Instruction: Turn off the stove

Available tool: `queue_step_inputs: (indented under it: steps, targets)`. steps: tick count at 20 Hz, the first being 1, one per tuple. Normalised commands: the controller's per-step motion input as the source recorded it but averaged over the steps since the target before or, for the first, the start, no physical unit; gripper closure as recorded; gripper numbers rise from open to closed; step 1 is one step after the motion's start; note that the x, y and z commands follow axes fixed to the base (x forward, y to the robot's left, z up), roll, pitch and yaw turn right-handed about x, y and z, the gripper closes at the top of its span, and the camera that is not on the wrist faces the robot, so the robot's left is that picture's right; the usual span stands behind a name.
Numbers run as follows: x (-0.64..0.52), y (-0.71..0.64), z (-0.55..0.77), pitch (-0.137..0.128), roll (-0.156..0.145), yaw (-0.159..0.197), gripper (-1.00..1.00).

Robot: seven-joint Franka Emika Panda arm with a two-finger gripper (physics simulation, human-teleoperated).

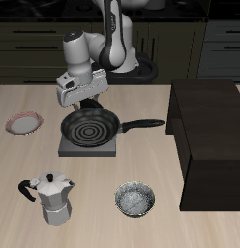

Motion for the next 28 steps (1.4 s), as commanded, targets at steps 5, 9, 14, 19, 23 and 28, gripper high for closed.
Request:
queue_step_inputs:
  steps: [5,9,14,19,23,28]
  targets:
    - [-0.05,-0.02,-0.12,0.03,0.009,-0.013,1.0]
    - [-0.02,0.06,0.09,-0.008,0.011,-0.022,1.0]
    - [0.06,-0.03,0.06,0.002,-0.022,-0.074,1.0]
    - [0.11,-0.08,-0.04,0.025,-0.045,-0.107,1.0]
    - [0.08,-0.04,0.07,0.004,-0.022,-0.107,1.0]
    - [0.07,-0.01,0.07,-0.012,-0.01,-0.072,1.0]
